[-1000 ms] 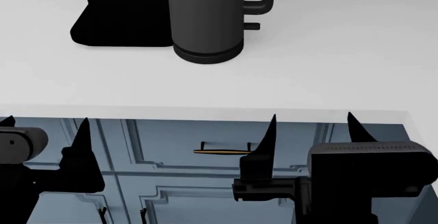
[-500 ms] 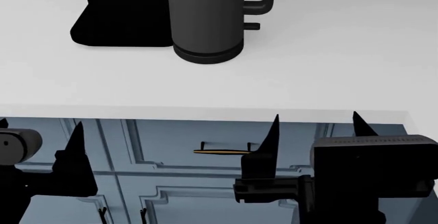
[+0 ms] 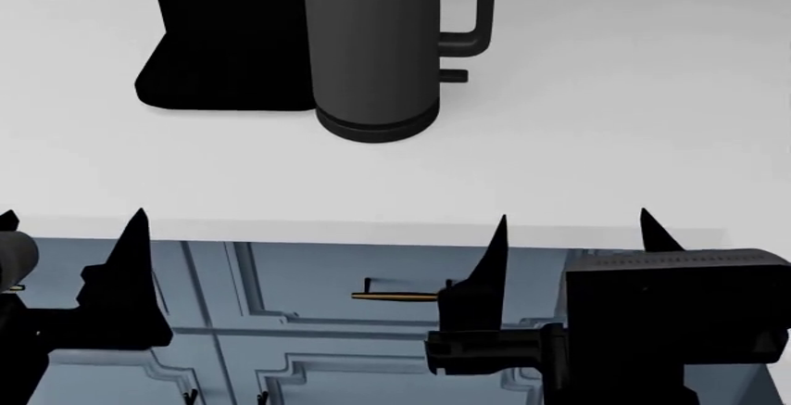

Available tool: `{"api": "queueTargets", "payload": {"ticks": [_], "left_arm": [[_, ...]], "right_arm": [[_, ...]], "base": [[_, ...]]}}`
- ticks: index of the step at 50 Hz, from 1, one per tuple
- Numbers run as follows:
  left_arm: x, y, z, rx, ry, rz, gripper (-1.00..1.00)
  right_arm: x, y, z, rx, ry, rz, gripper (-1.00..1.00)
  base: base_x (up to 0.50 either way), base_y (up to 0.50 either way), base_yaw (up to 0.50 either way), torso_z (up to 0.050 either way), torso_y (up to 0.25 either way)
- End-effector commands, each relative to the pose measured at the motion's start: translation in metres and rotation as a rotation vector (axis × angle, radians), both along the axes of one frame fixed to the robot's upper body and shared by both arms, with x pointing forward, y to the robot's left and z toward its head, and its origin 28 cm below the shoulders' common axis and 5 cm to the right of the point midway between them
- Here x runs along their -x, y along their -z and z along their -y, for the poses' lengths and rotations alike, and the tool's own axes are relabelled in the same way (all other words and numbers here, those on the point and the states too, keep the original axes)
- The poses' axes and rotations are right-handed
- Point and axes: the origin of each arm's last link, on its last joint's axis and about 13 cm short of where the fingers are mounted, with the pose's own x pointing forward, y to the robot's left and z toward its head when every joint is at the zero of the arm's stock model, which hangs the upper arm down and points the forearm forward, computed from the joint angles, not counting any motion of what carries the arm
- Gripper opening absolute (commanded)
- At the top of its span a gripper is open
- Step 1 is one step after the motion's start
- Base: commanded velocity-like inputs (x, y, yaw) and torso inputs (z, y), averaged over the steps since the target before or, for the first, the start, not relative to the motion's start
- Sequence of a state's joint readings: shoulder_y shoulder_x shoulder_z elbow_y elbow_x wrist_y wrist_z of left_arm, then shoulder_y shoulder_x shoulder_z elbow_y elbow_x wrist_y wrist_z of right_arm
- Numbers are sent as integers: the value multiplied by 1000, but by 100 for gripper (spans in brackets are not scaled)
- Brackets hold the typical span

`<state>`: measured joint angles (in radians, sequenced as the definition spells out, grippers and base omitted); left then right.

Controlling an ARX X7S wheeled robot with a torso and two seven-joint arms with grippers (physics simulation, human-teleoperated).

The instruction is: Press the button to open the lid of the electric kettle.

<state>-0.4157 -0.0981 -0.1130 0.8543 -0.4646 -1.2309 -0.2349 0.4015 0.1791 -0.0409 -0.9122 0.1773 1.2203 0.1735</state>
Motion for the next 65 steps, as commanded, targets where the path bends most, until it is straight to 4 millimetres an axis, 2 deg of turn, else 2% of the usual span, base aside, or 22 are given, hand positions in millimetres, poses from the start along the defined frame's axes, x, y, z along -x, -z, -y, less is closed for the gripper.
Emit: {"api": "queueTargets", "payload": {"ticks": [1, 16, 24, 53, 62, 65], "left_arm": [[-2, 1, -3, 33, -13, 18, 100], [-4, 6, -3, 5, -39, -49, 100], [-3, 1, -4, -6, -50, -33, 100], [2, -12, -5, -27, -53, -24, 100], [4, -12, -3, -40, -39, -24, 100], [9, -6, -4, -42, -40, -36, 100]], "right_arm": [[2, -1, 2, -18, 15, 3, 100], [2, 1, 4, -14, 25, -7, 100], [3, 0, 7, -18, 28, 25, 100], [9, -7, 9, 0, 23, 41, 100], [13, -14, 9, 16, 30, 51, 100], [15, -18, 9, 24, 30, 56, 100]], "base": [[0, 0, 0, 50, 0], [0, 0, 0, 49, 0], [27, 0, 0, 7, 0], [499, 53, 0, 0, 1], [500, 53, 0, 0, 2], [500, 53, 0, 0, 0]]}}
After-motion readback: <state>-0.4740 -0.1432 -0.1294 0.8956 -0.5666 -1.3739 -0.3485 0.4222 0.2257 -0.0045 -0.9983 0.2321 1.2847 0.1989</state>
